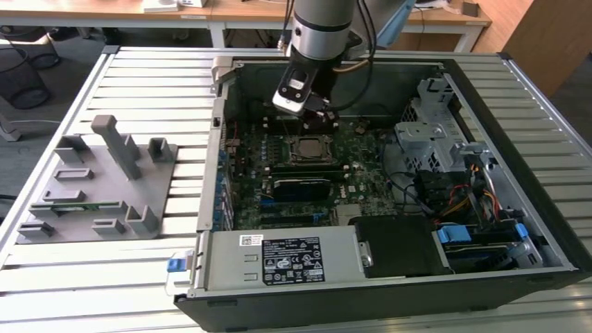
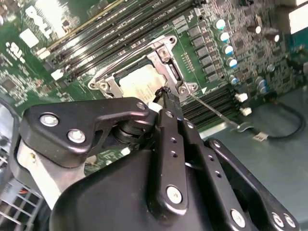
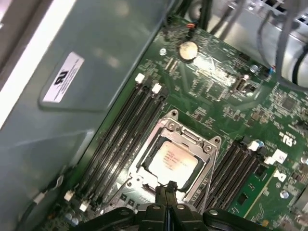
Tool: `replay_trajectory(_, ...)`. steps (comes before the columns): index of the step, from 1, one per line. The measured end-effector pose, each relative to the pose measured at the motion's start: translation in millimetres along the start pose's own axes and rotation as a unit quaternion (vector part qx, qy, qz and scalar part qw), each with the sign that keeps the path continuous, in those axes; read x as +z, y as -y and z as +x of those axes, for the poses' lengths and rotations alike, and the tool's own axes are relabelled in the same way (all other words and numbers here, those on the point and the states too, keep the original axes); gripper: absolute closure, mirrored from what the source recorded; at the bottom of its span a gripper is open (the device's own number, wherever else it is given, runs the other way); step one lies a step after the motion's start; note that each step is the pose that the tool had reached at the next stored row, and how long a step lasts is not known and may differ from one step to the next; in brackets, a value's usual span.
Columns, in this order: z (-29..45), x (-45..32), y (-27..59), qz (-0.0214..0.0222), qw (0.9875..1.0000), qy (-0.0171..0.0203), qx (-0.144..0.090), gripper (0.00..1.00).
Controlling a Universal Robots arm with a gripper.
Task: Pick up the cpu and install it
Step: 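Install the first cpu locking lever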
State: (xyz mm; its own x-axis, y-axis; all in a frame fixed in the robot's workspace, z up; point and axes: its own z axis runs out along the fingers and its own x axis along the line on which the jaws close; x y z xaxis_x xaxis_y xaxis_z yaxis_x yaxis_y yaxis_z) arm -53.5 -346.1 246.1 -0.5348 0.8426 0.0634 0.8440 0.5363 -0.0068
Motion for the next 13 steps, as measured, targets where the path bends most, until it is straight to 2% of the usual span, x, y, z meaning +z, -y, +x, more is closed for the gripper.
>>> replay_trajectory(3,0.0,0.1,0.0,0.0017,0.9996,0.0002,-0.027,0.89)
replay_trajectory(6,0.0,0.2,0.0,0.0034,0.9985,0.0004,-0.054,0.89)
replay_trajectory(10,0.0,0.5,0.0,0.0057,0.9959,0.0006,-0.091,0.89)
replay_trajectory(13,-0.1,0.9,0.0,0.0074,0.9930,0.0008,-0.118,0.89)
